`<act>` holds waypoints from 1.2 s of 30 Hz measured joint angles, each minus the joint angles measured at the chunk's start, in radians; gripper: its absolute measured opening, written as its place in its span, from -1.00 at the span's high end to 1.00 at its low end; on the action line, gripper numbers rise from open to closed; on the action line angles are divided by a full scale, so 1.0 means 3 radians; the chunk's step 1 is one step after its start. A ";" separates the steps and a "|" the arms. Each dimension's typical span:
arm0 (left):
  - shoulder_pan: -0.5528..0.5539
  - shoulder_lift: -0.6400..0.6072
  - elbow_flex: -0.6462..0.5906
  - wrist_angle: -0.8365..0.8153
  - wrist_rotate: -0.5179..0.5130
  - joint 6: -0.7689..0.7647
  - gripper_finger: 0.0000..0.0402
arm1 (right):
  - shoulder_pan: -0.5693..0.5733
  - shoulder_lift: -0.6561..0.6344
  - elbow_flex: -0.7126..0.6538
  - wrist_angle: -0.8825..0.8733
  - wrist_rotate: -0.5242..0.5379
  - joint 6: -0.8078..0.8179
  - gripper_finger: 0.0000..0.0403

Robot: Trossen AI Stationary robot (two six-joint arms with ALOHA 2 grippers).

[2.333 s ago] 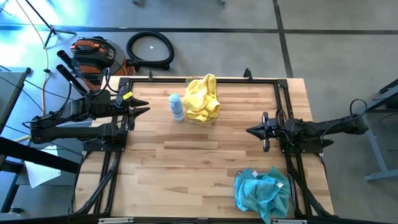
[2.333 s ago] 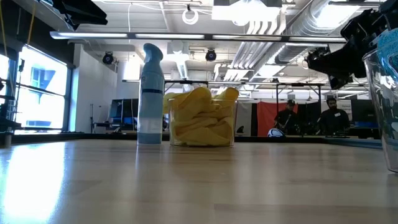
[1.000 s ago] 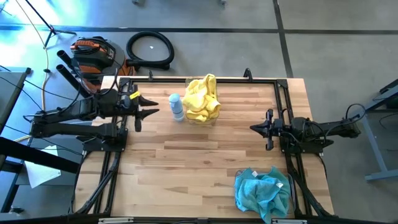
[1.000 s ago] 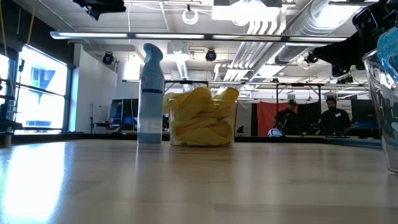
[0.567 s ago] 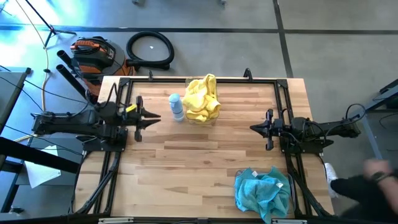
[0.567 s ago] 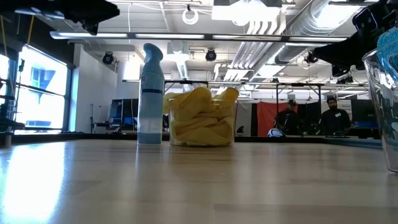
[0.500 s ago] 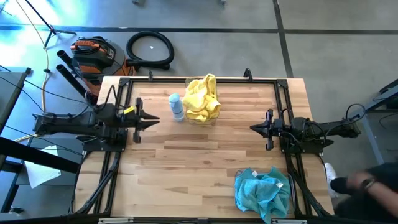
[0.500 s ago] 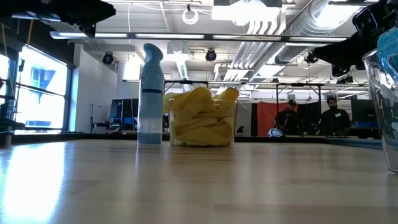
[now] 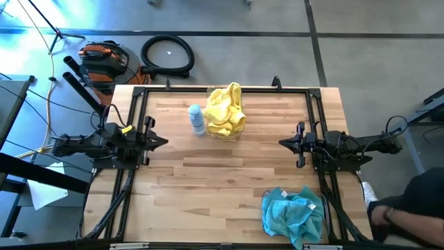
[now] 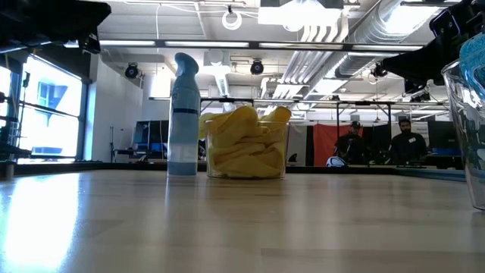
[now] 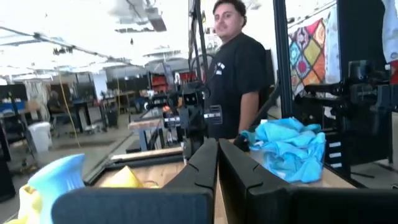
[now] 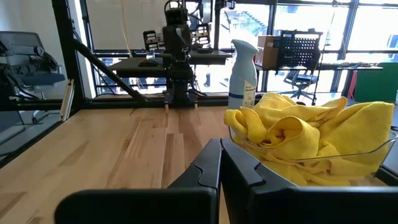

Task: Sort microfiber towel by color & place in baskets
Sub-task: Return to Home Position

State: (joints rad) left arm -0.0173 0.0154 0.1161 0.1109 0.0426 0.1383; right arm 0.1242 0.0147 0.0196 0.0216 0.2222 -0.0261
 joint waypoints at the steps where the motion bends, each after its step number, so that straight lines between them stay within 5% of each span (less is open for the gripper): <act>1: 0.0000 -0.0050 -0.0046 0.0012 0.0000 0.0012 1.00 | 0.0000 0.0000 0.0000 0.0000 0.0000 -0.0001 1.00; 11: 0.0001 -0.0042 -0.0342 0.0498 0.0090 0.0077 1.00 | 0.0000 -0.0003 0.0000 0.0000 -0.0002 -0.0001 1.00; 19: 0.0004 -0.0034 -0.0347 0.0312 0.0074 0.0166 1.00 | 0.0000 -0.0003 0.0000 0.0000 -0.0001 0.0000 1.00; 26: 0.0005 -0.0033 -0.0347 -0.0332 -0.0278 -0.0020 1.00 | 0.0000 -0.0003 0.0000 0.0000 -0.0001 0.0000 1.00; 36: 0.0006 0.0025 -0.0345 -0.0324 -0.0307 -0.0452 1.00 | 0.0000 -0.0003 0.0000 0.0001 -0.0001 0.0000 1.00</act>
State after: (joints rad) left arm -0.0154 0.0231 0.0128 0.0137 -0.0494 0.0029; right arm 0.1242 0.0139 0.0196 0.0219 0.2218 -0.0261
